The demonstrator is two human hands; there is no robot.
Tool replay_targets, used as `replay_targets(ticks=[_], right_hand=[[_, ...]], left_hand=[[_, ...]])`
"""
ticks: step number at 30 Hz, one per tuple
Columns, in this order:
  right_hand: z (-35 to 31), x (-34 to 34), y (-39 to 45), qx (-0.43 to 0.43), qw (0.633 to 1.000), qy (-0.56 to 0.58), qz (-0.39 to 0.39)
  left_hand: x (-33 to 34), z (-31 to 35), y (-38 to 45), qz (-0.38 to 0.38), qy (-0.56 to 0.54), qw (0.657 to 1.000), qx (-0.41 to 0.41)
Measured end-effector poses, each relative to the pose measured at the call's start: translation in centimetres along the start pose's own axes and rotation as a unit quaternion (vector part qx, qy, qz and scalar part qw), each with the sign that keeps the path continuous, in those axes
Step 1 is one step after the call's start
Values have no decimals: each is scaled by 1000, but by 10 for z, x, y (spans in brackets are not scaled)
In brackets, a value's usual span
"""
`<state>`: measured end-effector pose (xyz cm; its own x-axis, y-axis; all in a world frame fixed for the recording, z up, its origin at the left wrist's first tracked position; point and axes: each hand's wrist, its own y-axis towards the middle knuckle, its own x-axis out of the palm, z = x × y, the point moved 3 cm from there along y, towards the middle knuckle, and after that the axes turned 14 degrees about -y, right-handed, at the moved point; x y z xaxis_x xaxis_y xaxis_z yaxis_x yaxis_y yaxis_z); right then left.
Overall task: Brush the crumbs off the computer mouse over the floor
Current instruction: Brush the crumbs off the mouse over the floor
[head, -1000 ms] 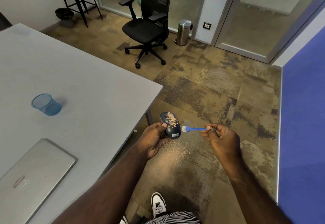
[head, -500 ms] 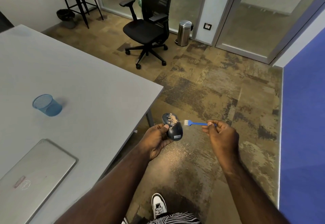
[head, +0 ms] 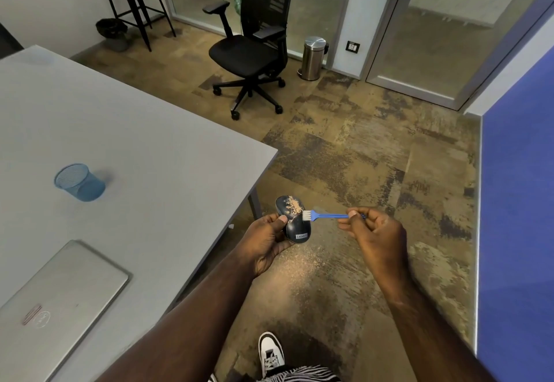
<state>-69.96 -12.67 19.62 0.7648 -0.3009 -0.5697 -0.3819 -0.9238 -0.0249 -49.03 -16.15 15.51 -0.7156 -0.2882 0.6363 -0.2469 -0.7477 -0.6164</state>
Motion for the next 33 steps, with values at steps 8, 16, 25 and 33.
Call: replay_targets(ticks=[8,16,25,33], right_hand=[[2,-10,4,9,996,-61,57],[-2,-10,-2,6,994,-95,46],[-9,-13,-6,-22,996,-79,43],[-15,-17,-6,-26,999,16,11]], left_hand=[[1,1,1,-8,11,1000,4],[-3,3,4,-9,4,1000,4],[-2,1,4,-9,-3,1000,9],[-1,0,-2,-54,-77,996,-11]])
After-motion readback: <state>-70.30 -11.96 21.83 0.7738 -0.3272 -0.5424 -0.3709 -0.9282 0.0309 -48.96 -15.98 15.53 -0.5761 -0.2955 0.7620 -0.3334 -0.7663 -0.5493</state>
